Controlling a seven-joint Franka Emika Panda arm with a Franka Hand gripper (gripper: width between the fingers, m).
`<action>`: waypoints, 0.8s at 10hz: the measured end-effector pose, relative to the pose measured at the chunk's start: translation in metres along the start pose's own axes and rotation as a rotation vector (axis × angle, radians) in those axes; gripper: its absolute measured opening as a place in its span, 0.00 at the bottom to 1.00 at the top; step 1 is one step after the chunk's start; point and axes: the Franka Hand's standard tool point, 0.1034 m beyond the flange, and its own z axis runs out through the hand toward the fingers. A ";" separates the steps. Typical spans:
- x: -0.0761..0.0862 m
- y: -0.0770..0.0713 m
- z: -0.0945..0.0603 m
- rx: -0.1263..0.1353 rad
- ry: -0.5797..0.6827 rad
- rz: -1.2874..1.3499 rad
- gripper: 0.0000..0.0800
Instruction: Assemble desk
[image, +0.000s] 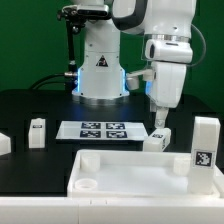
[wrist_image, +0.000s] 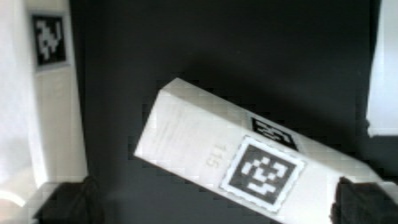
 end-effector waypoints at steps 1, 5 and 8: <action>0.000 0.000 0.000 0.001 0.001 0.046 0.81; -0.007 0.027 0.000 0.033 -0.039 0.537 0.81; 0.001 0.022 0.005 0.050 -0.044 0.926 0.81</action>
Offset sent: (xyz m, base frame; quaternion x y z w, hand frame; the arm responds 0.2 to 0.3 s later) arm 0.0454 -0.0165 0.0149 0.0082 -0.0727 0.2697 0.9602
